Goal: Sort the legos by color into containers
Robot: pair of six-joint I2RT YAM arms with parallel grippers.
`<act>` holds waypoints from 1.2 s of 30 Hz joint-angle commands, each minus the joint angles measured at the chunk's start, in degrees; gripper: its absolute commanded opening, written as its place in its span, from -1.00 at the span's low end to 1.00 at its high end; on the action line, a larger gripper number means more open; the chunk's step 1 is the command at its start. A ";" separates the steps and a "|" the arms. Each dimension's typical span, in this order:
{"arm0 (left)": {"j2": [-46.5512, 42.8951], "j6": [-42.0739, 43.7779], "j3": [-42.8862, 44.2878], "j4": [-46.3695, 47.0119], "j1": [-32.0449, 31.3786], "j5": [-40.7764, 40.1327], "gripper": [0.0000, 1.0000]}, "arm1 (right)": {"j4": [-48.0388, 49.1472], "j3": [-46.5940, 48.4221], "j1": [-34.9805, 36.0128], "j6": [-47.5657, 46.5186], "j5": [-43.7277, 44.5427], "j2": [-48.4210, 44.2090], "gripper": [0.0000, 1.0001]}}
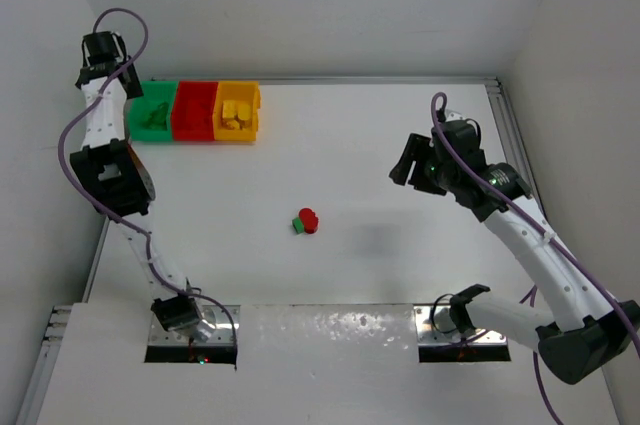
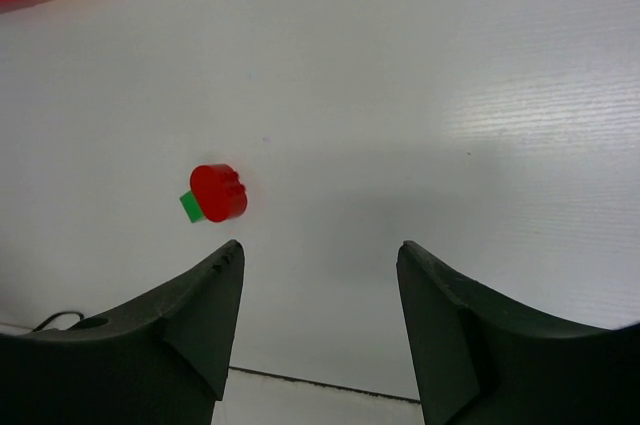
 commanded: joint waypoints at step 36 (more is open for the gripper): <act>7.11 3.78 0.72 13.12 -1.07 4.92 0.11 | -3.44 5.50 -0.01 0.61 -2.01 1.19 0.21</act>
